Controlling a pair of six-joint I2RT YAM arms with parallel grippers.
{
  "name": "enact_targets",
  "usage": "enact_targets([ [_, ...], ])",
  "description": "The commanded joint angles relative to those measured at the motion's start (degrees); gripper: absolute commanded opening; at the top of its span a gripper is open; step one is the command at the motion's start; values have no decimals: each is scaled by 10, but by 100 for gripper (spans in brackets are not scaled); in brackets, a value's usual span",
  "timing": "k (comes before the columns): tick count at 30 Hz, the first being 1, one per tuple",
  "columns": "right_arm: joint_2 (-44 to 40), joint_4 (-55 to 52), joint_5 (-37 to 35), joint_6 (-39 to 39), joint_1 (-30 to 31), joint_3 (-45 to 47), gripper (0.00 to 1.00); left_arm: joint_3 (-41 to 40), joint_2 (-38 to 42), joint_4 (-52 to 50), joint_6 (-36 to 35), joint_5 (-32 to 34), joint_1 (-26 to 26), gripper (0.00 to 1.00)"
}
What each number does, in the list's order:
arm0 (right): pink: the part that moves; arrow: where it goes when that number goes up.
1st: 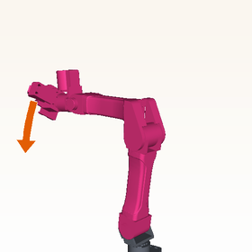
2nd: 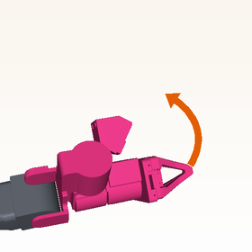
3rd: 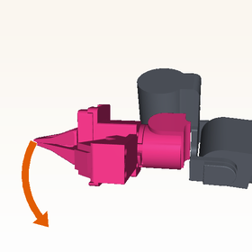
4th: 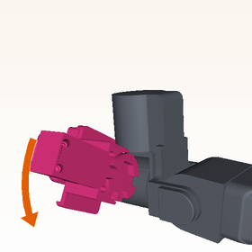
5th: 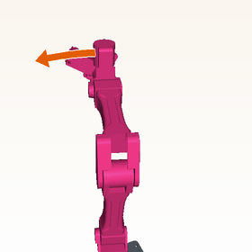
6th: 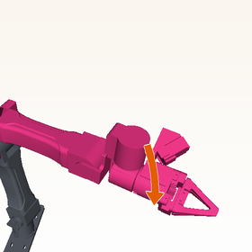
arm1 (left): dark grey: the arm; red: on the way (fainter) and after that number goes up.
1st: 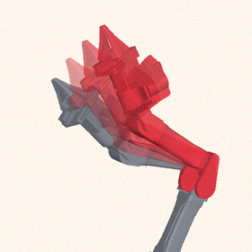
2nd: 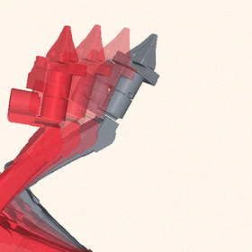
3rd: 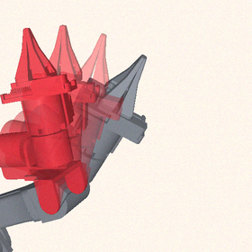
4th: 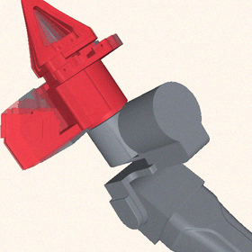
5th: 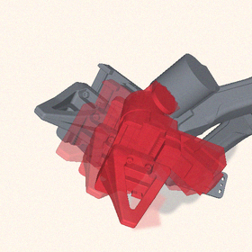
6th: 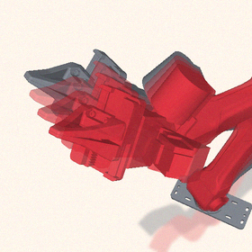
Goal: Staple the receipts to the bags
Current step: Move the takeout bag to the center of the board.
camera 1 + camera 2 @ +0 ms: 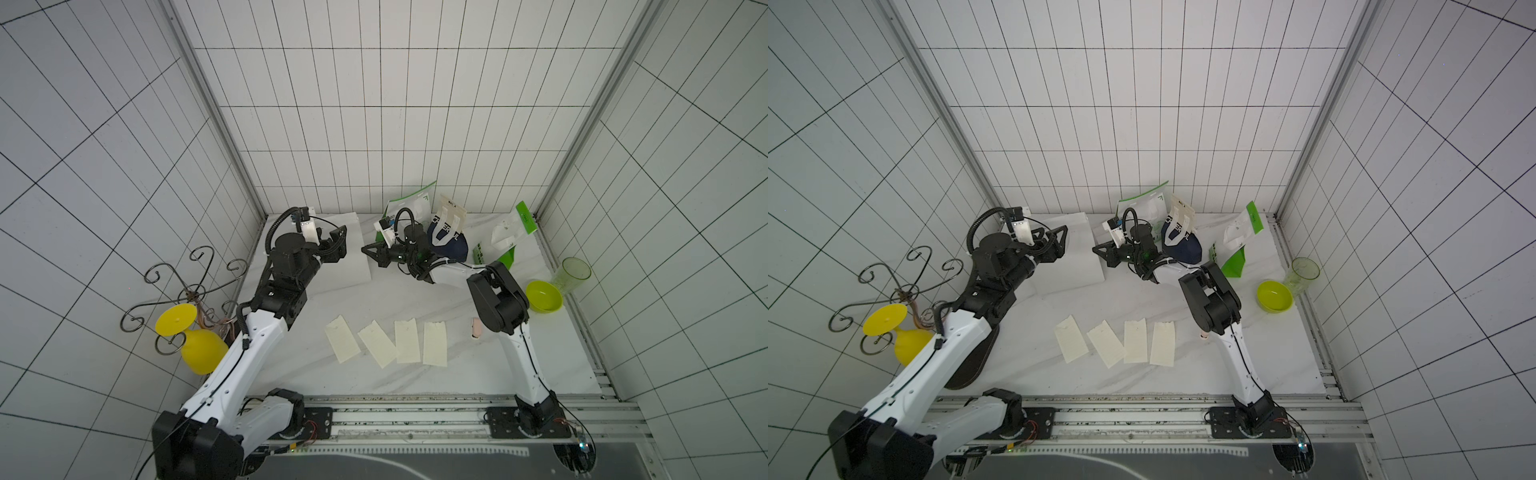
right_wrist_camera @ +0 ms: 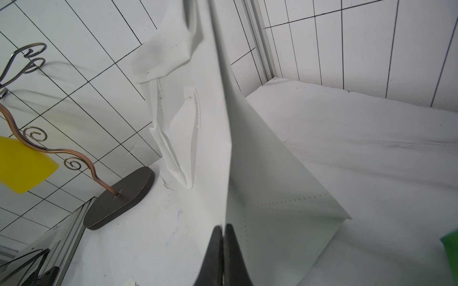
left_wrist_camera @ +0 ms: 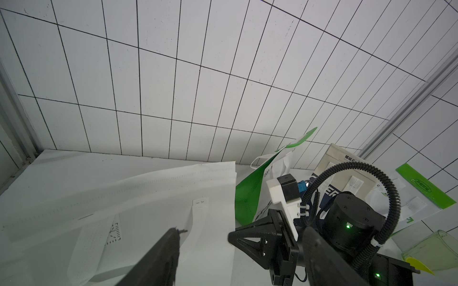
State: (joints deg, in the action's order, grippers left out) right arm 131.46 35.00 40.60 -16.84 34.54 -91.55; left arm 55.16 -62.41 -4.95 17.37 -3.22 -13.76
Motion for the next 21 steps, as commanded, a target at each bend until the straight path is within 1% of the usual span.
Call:
enact_targets([
  [1, -58, 33, 0, 35, 2, 59, 0, 6, 0, 5, 0, -9, 0, 77],
  [7, -153, 42, 8, 89, -17, 205, 0, 1, 11, 3, 18, -23, -2, 77],
  [9, -183, 56, 23, 93, -35, 256, 0, 2, 13, -2, 26, -31, -2, 77],
  [13, -223, 72, 54, 98, -75, 329, 0, -3, 17, -2, 47, -54, -6, 77],
  [16, -239, 54, 59, 116, -99, 349, 0, -7, 26, -5, 44, -55, -17, 77],
  [21, -232, 12, 40, 142, -128, 330, 0, -24, 53, -16, 46, -53, -30, 77],
])
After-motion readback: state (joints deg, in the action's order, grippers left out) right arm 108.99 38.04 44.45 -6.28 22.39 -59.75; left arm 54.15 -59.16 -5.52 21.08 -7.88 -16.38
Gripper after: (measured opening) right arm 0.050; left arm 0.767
